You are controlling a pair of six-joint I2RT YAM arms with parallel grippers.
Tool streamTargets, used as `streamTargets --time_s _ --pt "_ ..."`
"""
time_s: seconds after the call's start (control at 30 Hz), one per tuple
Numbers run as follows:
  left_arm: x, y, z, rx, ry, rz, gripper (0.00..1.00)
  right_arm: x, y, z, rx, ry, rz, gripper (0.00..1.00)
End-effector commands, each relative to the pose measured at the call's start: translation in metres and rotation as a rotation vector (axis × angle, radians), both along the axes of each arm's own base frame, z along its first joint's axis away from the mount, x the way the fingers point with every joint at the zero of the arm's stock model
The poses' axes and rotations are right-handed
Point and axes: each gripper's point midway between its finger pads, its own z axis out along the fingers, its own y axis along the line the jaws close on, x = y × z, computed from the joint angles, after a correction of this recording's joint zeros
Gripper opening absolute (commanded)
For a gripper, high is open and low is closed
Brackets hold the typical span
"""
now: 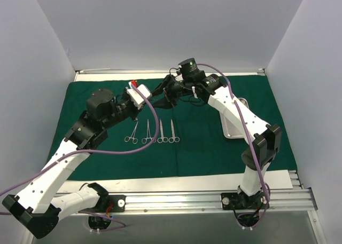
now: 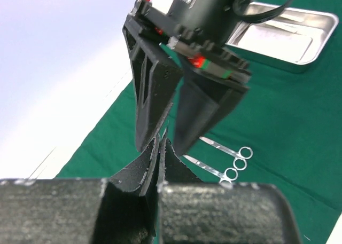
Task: Open and lay out the surgical kit
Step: Place the medical item in the surgical kit.
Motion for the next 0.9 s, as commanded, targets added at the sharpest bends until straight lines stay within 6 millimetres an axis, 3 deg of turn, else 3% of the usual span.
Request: streamTargets --time_s 0.0,0.1,0.17,0.23,0.33,0.43,0.5,0.53,0.57,0.6,0.63,0.67,0.8,0.87 --pt "-0.013 -0.001 0.037 -0.082 -0.106 -0.053 0.02 0.01 -0.002 0.009 0.024 -0.018 -0.068 0.38" --pt "-0.024 -0.001 0.039 -0.113 -0.097 -0.084 0.02 0.013 0.002 0.011 0.056 -0.022 -0.081 0.27" --pt "-0.029 -0.001 0.032 -0.118 -0.071 -0.093 0.02 0.015 0.006 0.016 0.084 -0.031 -0.09 0.11" --pt "-0.034 0.001 0.03 -0.123 -0.057 -0.096 0.02 0.017 0.008 0.021 0.098 -0.05 -0.098 0.01" --pt "-0.037 0.002 0.021 -0.141 -0.008 -0.086 0.06 0.019 0.009 0.027 0.11 -0.083 -0.103 0.0" --pt "-0.041 0.004 0.015 -0.197 0.064 -0.056 0.31 0.021 0.005 0.029 0.092 -0.122 -0.121 0.0" --pt "-0.046 0.006 0.014 -0.258 0.12 -0.04 0.42 0.024 0.0 0.028 0.058 -0.175 -0.114 0.0" --pt "-0.048 0.008 0.015 -0.284 0.136 -0.031 0.55 0.022 -0.003 0.024 0.025 -0.182 -0.106 0.0" --pt "-0.052 0.008 0.018 -0.341 0.189 -0.021 0.57 0.026 -0.008 0.018 -0.028 -0.243 -0.095 0.0" --pt "-0.053 0.011 0.021 -0.367 0.205 -0.013 0.57 0.028 -0.011 0.027 -0.048 -0.292 -0.089 0.0" --pt "-0.055 0.011 0.024 -0.383 0.221 -0.017 0.57 0.026 -0.017 0.013 -0.116 -0.271 -0.078 0.0" --pt "-0.058 0.01 0.031 -0.411 0.243 -0.021 0.57 0.025 -0.02 0.013 -0.137 -0.291 -0.069 0.0" --pt "-0.043 0.006 0.027 -0.394 0.333 0.042 0.57 0.037 -0.04 0.01 -0.255 -0.379 -0.09 0.0" --pt "-0.037 0.003 0.024 -0.376 0.373 0.055 0.55 0.031 -0.048 0.008 -0.328 -0.373 -0.083 0.0"
